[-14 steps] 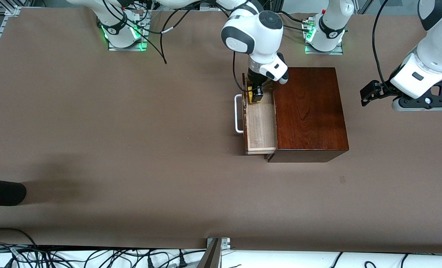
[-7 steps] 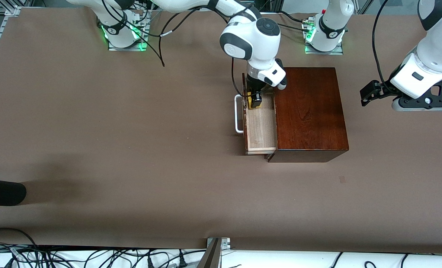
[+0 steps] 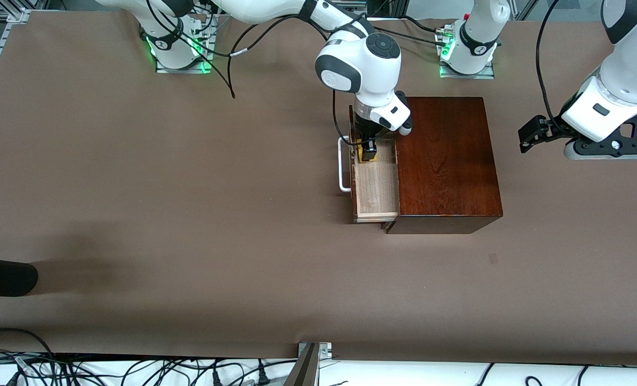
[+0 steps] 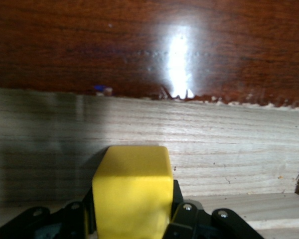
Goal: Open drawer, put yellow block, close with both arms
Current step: 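Lower the yellow cube into the open drawer with the right gripper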
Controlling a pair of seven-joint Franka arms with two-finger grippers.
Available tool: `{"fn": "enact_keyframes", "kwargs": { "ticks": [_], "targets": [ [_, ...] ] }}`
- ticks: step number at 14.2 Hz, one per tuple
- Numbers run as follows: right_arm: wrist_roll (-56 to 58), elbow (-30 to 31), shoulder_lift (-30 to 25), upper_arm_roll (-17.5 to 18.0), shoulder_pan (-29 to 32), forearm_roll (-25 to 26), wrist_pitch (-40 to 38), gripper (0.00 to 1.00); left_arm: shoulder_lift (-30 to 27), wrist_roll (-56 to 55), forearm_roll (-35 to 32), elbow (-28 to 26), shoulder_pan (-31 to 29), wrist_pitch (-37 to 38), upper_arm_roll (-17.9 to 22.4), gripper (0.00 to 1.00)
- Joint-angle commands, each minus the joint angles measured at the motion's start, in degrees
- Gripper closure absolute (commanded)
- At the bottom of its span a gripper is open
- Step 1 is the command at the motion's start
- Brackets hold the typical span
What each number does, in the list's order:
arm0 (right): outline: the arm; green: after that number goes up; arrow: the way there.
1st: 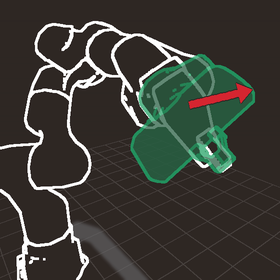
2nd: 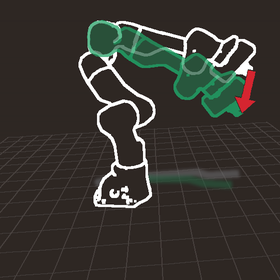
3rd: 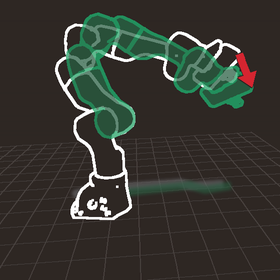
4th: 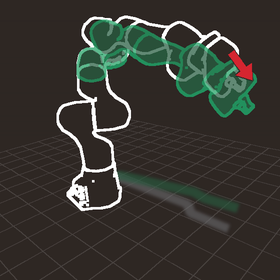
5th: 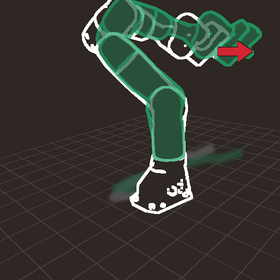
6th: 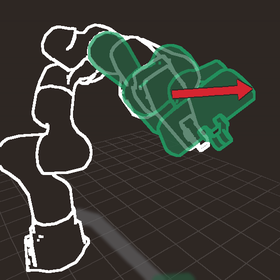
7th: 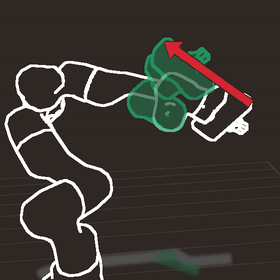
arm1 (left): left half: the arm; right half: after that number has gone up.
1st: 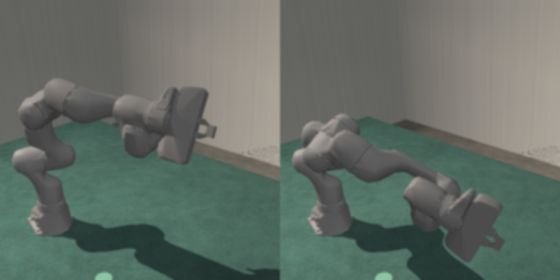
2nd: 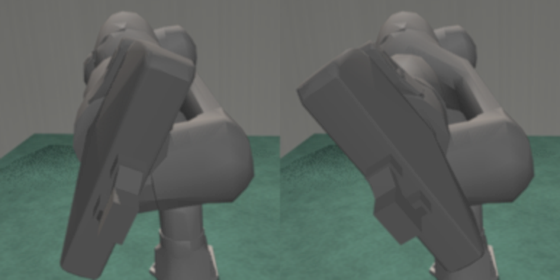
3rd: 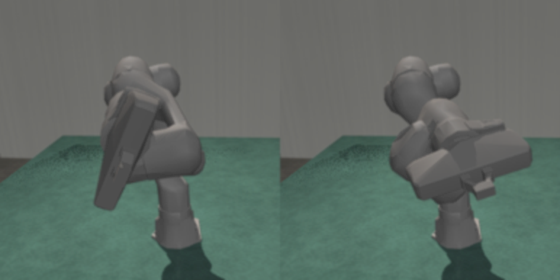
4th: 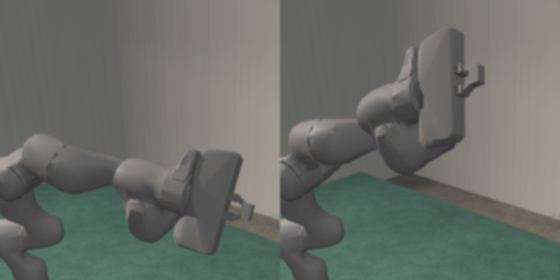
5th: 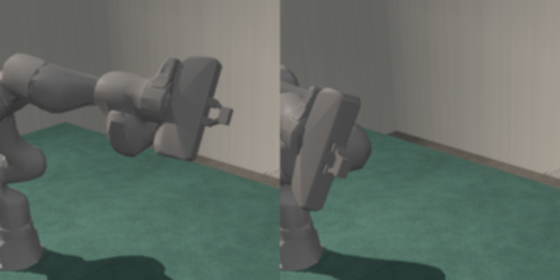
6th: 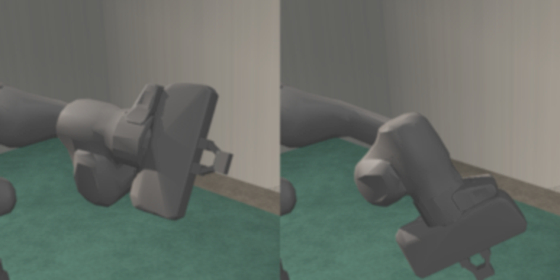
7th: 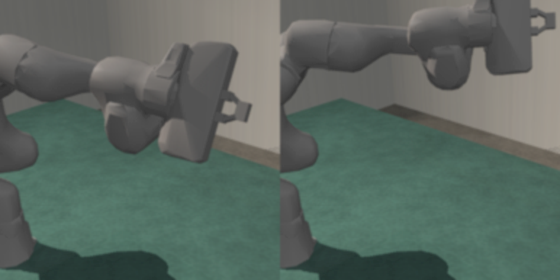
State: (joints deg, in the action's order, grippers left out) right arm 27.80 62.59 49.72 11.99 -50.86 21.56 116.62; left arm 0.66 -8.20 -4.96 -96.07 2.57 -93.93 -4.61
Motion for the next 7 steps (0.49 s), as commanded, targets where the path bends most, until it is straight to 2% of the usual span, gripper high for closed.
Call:
{"fn": "enact_keyframes", "kwargs": {
  "ticks": [1, 5, 7],
  "targets": [
    [-0.11, -2.21, 0.64, 0.05, -0.03, 0.33, -0.69, 0.0, 0.39, 1.17, 1.18, 1.23, -0.37, 0.68, -0.22, 0.0],
    [-0.2, -9.39, 0.2, 0.49, 0.59, -3.53, -4.55, 0.0, 0.39, 1.17, 1.18, 1.23, -0.37, 0.68, -0.22, 0.0],
    [-0.11, -10.56, -2.95, 0.49, 2.07, -5.73, -5.52, 0.0, 0.4, 1.17, 1.35, 1.32, -0.28, 0.6, -0.22, 0.0]
  ]
}}
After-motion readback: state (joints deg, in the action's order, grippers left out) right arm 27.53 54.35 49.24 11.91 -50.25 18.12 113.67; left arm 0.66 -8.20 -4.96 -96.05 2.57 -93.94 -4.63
